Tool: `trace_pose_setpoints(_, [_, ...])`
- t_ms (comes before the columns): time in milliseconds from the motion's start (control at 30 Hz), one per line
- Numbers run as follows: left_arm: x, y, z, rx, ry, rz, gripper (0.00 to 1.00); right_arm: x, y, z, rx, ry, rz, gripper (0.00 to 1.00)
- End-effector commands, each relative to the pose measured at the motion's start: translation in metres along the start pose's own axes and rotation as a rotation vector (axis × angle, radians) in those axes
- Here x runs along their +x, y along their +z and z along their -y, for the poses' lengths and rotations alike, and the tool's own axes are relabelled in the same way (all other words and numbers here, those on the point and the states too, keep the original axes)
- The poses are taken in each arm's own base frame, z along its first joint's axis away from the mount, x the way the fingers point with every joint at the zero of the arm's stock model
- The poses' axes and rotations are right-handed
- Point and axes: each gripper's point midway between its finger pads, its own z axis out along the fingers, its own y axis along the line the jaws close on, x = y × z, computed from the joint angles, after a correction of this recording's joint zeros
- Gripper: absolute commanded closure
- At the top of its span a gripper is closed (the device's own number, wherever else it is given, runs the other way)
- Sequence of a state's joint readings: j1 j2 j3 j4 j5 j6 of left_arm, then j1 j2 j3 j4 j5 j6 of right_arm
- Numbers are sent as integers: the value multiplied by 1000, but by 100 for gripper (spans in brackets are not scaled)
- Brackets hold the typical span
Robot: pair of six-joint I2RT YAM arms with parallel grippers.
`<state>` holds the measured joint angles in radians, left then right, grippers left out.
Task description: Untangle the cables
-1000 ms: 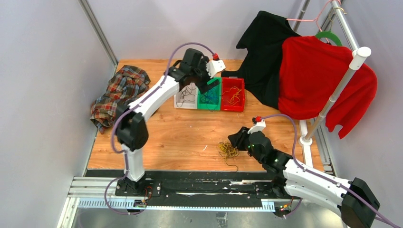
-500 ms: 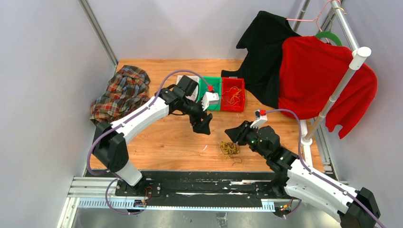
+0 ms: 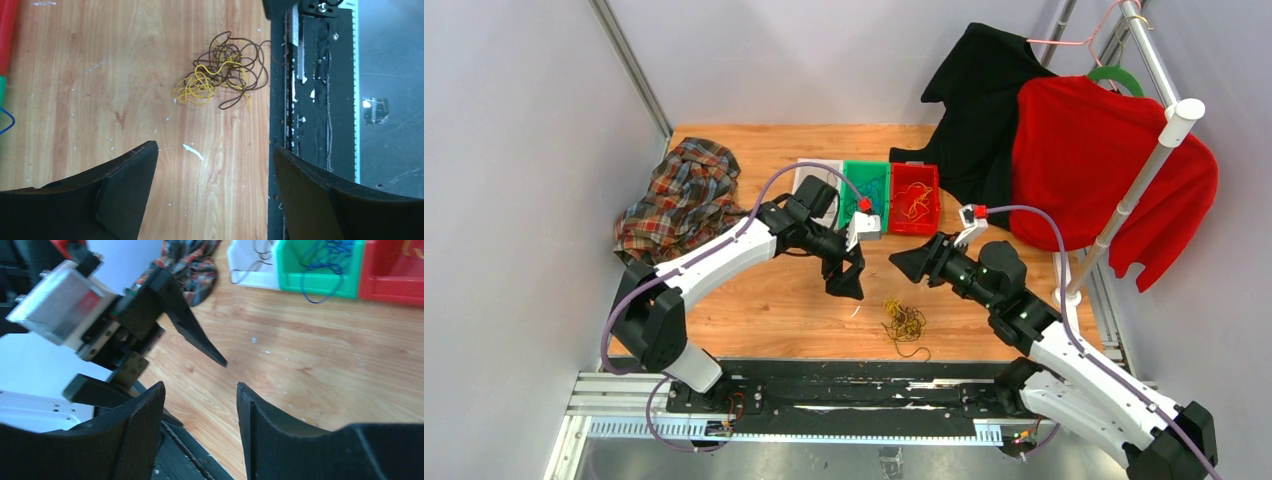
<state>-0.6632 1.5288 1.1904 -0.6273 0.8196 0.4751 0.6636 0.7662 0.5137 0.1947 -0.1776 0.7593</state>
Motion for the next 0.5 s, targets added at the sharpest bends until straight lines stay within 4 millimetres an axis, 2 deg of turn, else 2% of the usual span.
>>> trace_pose_setpoints(0, [-17,3,-13,-50,123,44,11,4,-15,20,81,-47,-66,46])
trace_pose_setpoints(67, [-16,11,-12,-46,153,18,12,12,-27,41,189,-66,-102,47])
trace_pose_setpoints(167, [-18,30,-4,-11,180,-12,12,12,-47,77,382,-98,-99,47])
trace_pose_setpoints(267, [-20,54,5,27,169,-48,12,14,-63,104,535,-123,-108,49])
trace_pose_setpoints(467, [-17,97,20,46,27,-131,14,11,-71,120,621,-152,-89,49])
